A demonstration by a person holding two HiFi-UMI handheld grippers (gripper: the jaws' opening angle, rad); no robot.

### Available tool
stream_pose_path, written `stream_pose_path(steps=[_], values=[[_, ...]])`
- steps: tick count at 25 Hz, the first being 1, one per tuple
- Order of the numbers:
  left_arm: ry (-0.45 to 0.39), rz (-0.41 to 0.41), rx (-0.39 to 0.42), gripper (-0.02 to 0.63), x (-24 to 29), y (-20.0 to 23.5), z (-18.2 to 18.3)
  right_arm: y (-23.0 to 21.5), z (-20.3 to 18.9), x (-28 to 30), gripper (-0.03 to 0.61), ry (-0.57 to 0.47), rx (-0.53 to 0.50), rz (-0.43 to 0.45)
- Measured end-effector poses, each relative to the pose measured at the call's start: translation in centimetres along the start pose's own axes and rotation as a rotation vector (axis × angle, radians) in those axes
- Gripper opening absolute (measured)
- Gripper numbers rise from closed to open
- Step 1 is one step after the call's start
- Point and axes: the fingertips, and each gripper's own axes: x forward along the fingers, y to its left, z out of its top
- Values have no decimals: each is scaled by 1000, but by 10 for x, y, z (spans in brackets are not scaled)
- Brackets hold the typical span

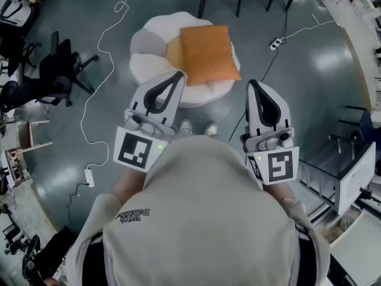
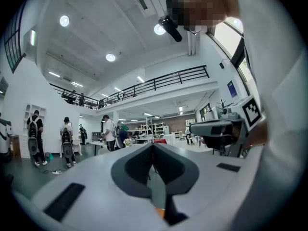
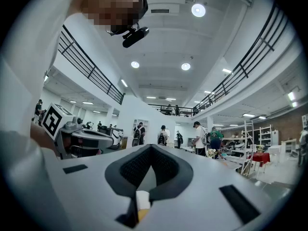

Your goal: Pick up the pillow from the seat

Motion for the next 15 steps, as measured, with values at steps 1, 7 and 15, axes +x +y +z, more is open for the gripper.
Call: stream_pose_path(steps=[1, 7, 15], values=[[-2, -3, -8, 11, 1, -1, 0, 0, 0, -1, 8, 0, 7, -2], [1, -10, -32, 11, 3, -10, -3, -4, -4, -5, 8, -4, 29, -14], [12, 1, -38, 11, 7, -11, -3, -14, -4, -7, 9, -12, 76, -12]])
